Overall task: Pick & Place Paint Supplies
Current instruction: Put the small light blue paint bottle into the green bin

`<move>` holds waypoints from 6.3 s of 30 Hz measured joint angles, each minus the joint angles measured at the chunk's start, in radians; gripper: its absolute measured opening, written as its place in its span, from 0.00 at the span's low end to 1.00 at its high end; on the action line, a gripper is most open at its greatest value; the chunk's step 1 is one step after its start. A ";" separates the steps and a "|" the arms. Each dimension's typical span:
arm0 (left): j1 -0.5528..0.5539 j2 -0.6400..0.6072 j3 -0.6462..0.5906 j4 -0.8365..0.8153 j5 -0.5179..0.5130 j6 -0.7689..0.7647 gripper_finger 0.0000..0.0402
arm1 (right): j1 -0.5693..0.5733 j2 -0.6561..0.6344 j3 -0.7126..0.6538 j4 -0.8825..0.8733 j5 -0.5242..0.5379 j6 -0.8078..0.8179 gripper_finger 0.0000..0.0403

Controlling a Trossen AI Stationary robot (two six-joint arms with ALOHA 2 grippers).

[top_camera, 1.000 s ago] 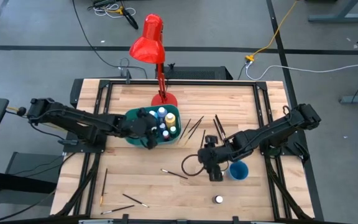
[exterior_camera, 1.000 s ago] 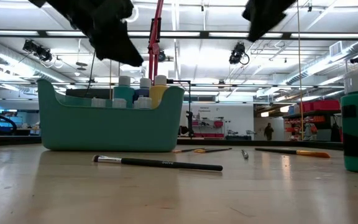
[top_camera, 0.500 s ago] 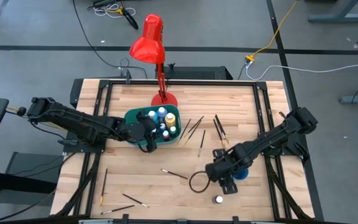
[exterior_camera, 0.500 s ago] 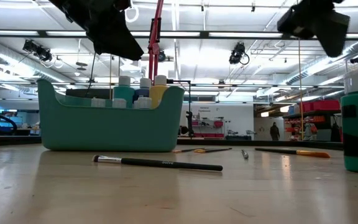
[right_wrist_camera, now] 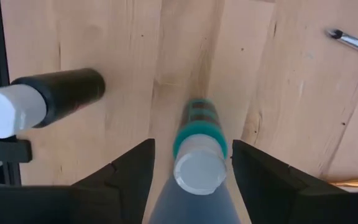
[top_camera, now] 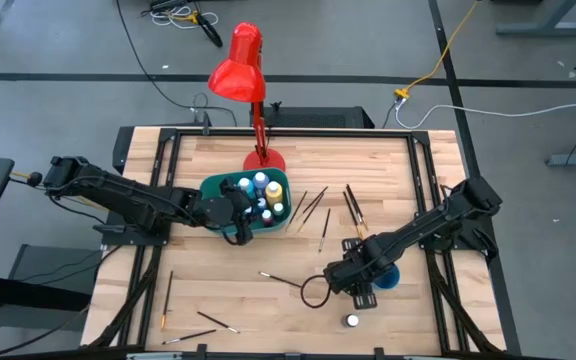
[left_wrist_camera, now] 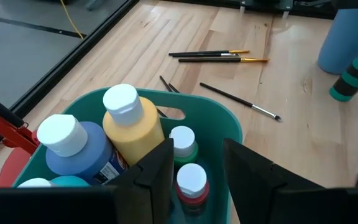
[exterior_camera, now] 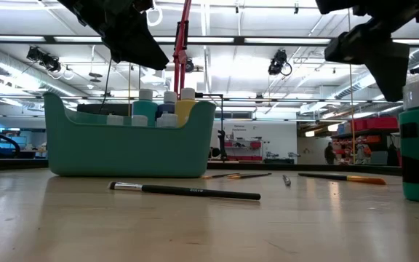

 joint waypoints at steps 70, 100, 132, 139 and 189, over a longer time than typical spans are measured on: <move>0.000 0.000 -0.001 0.043 0.008 0.084 0.35 | -0.281 0.145 0.148 0.402 0.096 -0.547 0.30; 0.000 0.000 -0.001 0.035 0.038 0.077 0.35 | -0.353 0.325 0.319 0.364 0.051 -0.659 0.47; -0.001 0.003 -0.001 0.183 0.144 -0.060 0.34 | -0.225 -0.033 0.319 -0.039 0.228 -0.423 0.55; -0.017 0.003 -0.001 0.325 0.175 -0.016 0.35 | -0.190 -0.134 0.315 -0.122 0.228 -0.363 0.55; -0.185 0.479 0.182 0.356 -0.095 -0.076 0.57 | -0.156 -0.479 -0.426 0.645 0.217 -0.262 0.55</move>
